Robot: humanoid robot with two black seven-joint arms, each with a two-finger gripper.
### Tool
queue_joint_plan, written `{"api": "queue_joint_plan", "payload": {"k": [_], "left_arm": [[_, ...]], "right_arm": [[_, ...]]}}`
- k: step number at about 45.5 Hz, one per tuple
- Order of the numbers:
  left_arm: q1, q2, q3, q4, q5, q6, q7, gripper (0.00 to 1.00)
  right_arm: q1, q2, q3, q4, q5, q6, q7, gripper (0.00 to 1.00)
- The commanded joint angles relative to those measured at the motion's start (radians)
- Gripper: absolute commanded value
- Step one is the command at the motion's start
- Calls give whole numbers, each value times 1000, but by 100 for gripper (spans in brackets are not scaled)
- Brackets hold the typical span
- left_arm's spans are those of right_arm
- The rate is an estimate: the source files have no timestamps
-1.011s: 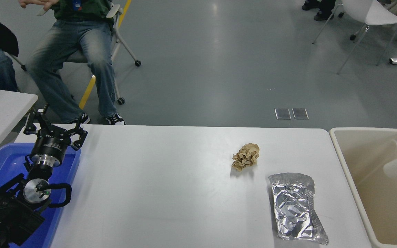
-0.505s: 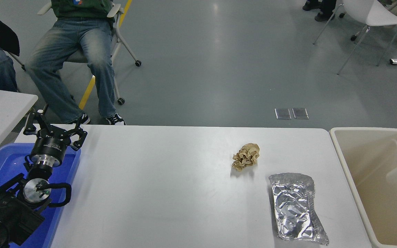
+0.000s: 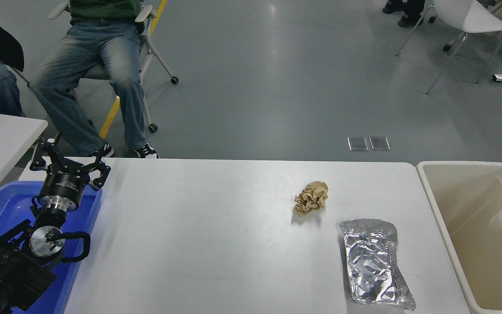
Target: Clean the table surface
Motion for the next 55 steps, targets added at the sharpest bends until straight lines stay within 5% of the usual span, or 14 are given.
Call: {"api": "queue_joint_plan", "payload": {"k": [1,26,46,50,55], "left_arm": [[0,0,0,0,0,0,0,100],[0,0,0,0,0,2,0,100],[0,0,0,0,-2,0,0,100],[0,0,0,0,-2,0,0,100],[0,0,0,0,0,0,0,100]], "right_arm": [[8,15,-63,-4,123,24,-28,100],[10,16,-54,-3,146,26,-26,100],[108,209,-56,13,469,128,-6,100],[113,252,-56,13,473,210,52,100],[114,254,-56,13,473,320,257,100]]}}
